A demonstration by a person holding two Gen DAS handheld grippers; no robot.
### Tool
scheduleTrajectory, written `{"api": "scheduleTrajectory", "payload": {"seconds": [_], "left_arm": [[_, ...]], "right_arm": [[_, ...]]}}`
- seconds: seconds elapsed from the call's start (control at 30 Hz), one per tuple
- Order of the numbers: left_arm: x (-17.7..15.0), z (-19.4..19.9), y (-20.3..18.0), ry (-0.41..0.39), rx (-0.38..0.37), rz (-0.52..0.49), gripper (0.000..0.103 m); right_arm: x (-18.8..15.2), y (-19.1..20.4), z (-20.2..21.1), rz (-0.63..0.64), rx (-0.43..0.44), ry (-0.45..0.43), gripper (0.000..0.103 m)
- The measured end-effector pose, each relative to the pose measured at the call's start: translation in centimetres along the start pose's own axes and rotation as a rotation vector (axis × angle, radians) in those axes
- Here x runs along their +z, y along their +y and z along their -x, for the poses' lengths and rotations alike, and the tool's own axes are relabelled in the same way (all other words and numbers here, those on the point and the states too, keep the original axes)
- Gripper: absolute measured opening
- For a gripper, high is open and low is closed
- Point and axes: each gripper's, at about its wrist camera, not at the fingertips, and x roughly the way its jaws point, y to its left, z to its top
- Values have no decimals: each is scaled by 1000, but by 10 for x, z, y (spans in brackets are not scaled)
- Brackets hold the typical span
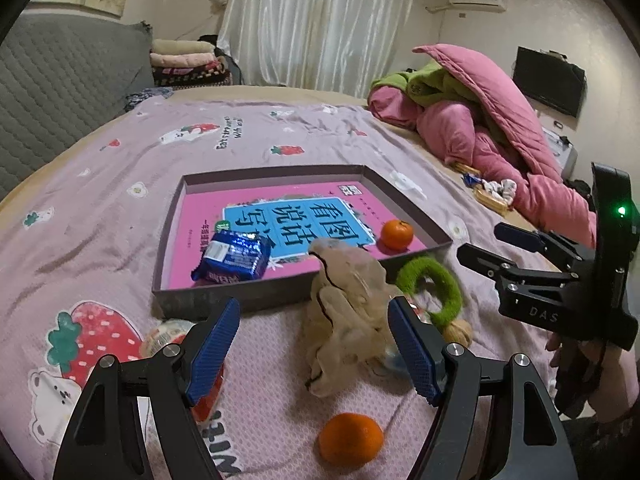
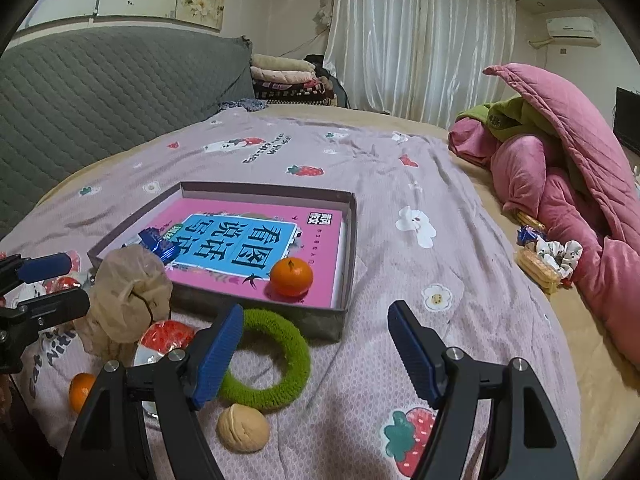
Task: Organize objects
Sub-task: 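Move the left gripper to the beige mesh bag while the right gripper approaches the green ring, then close the left gripper on the beige mesh bag while the right gripper grasps the green ring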
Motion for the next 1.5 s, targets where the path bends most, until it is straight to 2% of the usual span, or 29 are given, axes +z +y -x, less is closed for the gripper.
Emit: {"api": "scheduleTrajectory", "payload": {"seconds": [0.43, 0.8, 1.5], "left_arm": [[-14, -3, -7, 43, -17, -36, 78], [-22, -12, -15, 81, -3, -66, 78], [-19, -38, -5, 126, 66, -21, 78]], "right_arm": [[-10, 1, -1, 3, 29, 35, 74], [-19, -2, -10, 10, 24, 84, 74], [-24, -1, -39, -2, -8, 163, 74]]}}
